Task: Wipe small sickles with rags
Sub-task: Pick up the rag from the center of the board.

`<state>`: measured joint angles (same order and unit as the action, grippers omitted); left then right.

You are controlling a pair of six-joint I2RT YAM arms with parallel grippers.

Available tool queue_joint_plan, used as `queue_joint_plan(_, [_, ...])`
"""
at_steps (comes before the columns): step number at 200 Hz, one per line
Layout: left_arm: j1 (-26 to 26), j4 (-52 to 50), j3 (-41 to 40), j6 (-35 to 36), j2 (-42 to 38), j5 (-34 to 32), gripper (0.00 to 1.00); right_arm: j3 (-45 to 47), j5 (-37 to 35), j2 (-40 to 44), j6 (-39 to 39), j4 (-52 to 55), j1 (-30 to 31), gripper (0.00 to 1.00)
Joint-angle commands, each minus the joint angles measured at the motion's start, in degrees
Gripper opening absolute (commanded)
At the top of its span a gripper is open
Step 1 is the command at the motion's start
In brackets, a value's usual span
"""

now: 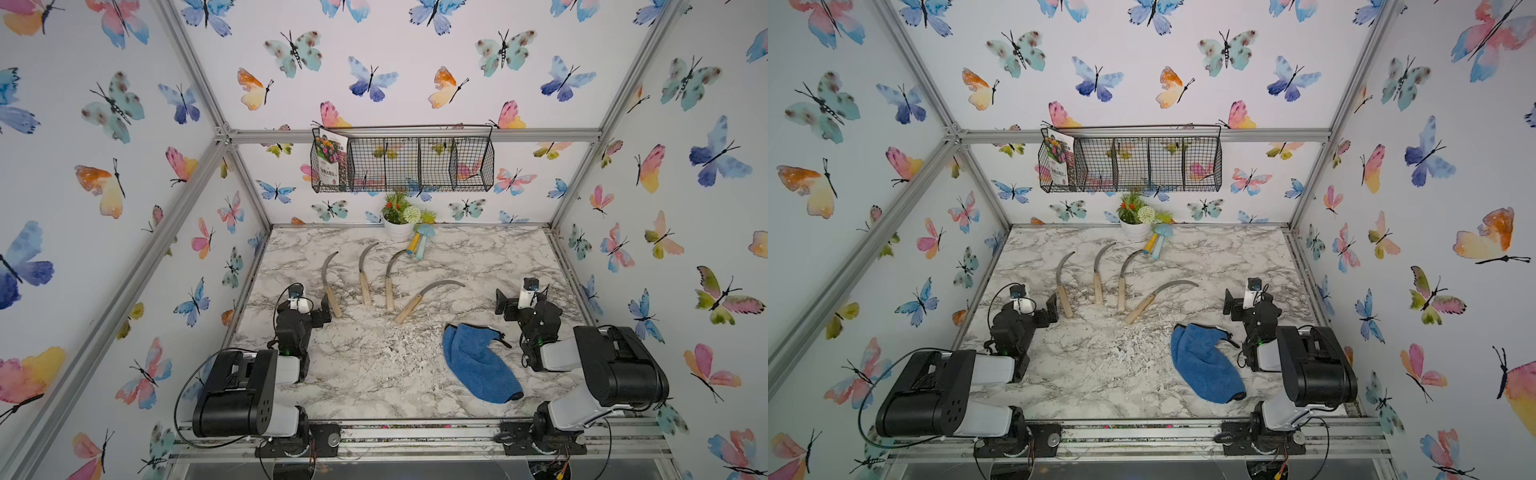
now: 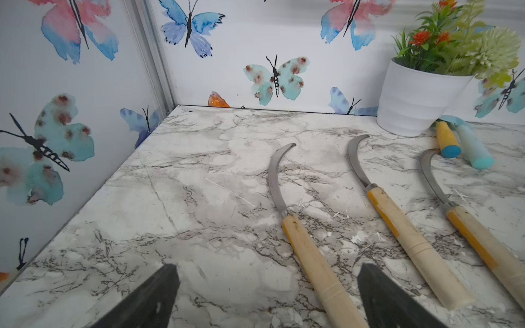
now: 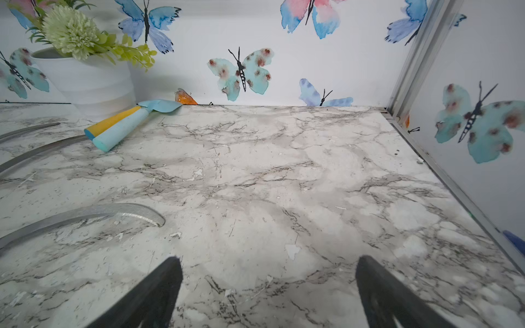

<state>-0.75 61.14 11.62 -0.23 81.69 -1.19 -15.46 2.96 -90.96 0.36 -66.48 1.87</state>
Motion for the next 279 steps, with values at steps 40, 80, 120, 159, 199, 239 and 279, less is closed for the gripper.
queue_joint_plan(40, [-0.14, -0.41, 0.84, 0.15, -0.89, -0.17, 0.99, -0.32, -0.64, -0.1, -0.38, -0.96, 0.29, 0.98])
queue_joint_plan(80, [-0.18, -0.41, 0.95, 0.14, -0.84, -0.13, 0.99, -0.32, -0.63, -0.1, -0.41, -1.01, 0.24, 0.98])
queue_joint_plan(120, [-0.21, -0.41, 0.95, 0.14, -0.84, -0.18, 0.99, -0.19, -0.5, 0.03, -0.49, -0.96, 0.24, 0.98])
queue_joint_plan(159, [-0.2, 0.45, 0.39, -0.33, -3.35, -2.09, 0.99, -2.31, -3.6, 8.53, 1.5, 10.21, 0.24, 0.98])
queue_joint_plan(199, [-0.3, -31.53, 10.23, -7.51, -16.67, -9.17, 0.99, -10.14, -1.86, 21.72, 12.47, 34.4, 0.24, 0.98])
queue_joint_plan(239, [-0.2, -29.95, -2.52, -21.11, -41.12, -12.84, 0.99, -13.55, 3.2, 32.31, 29.23, 49.36, 0.16, 0.98])
queue_joint_plan(279, [0.03, -45.51, -7.99, -33.62, -62.79, -22.01, 0.99, -12.23, 13.87, 43.03, 29.95, 53.45, 0.07, 0.98])
